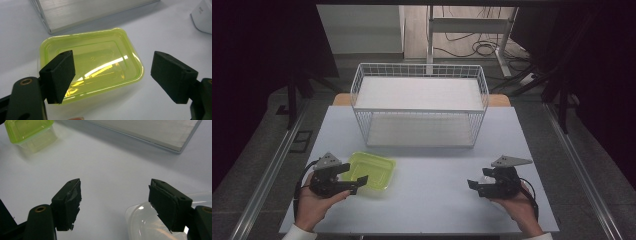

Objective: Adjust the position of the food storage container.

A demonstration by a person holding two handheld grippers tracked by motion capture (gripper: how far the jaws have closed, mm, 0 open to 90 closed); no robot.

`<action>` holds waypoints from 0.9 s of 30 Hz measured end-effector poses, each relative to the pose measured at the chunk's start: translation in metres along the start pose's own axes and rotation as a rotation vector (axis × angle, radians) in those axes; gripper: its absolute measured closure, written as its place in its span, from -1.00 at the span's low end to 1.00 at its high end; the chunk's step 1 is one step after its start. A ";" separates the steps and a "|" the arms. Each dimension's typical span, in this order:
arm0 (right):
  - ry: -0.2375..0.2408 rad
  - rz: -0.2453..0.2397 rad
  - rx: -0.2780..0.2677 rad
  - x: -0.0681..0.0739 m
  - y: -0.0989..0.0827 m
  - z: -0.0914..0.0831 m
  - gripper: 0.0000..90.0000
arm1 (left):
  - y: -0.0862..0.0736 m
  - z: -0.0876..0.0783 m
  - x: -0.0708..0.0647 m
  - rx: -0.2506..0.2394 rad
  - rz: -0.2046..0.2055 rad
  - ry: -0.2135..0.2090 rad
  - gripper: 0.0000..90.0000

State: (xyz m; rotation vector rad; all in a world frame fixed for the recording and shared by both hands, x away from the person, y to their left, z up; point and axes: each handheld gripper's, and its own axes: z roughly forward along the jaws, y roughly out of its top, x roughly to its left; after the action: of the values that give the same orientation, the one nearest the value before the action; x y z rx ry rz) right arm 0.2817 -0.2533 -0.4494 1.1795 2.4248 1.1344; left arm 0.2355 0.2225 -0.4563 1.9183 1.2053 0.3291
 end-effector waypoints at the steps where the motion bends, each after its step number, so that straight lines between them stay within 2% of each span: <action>1: -0.001 0.000 -0.001 0.000 0.000 0.000 -0.42 | 0.000 0.000 0.000 0.000 0.000 0.000 -0.58; 19: -0.001 -0.003 -0.002 0.000 -0.001 -0.002 -0.42 | 0.000 0.002 0.004 0.026 0.011 0.004 -0.58; 22: 0.001 0.002 -0.004 0.000 0.000 -0.003 -0.42 | 0.003 0.001 0.004 0.034 0.024 0.005 -0.58; 27: 0.004 0.001 -0.012 0.000 0.001 -0.005 -0.42 | 0.008 -0.002 0.007 0.038 0.023 0.012 -0.59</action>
State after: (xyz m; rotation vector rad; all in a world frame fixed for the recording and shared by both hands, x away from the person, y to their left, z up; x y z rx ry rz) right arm 0.2795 -0.2558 -0.4455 1.1753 2.4171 1.1517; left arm 0.2429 0.2272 -0.4503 1.9662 1.2062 0.3332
